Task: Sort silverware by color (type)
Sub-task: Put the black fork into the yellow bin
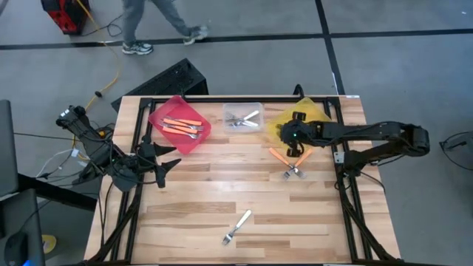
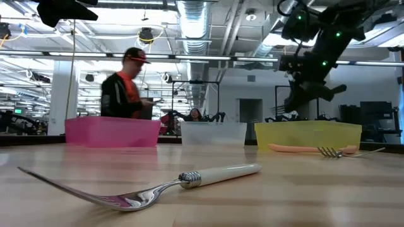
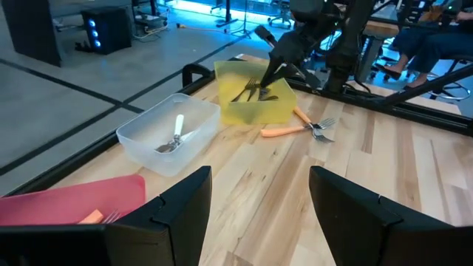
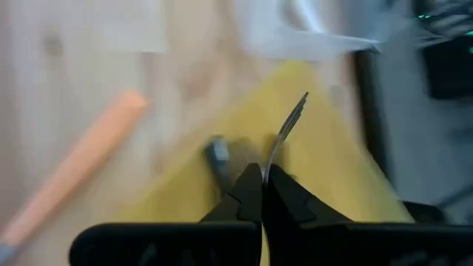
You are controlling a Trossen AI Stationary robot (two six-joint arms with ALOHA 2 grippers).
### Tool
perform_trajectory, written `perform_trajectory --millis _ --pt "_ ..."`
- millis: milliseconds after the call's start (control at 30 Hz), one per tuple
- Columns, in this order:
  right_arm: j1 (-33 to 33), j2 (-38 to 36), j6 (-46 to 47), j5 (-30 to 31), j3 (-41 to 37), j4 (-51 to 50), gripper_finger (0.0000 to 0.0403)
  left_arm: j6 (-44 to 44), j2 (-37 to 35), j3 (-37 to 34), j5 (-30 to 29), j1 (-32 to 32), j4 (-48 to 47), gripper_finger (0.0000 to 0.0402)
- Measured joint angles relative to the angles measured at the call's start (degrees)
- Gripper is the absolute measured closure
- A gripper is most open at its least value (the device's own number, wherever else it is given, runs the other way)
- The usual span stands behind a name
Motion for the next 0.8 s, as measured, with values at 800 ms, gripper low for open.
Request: perform_trajectory --millis 800 --pt "-20.87 7.63 -9.18 -27.73 -0.08 -1.31 0.0379 0.0 0.0 0.0 -0.61 0.02 -1.48 0.019"
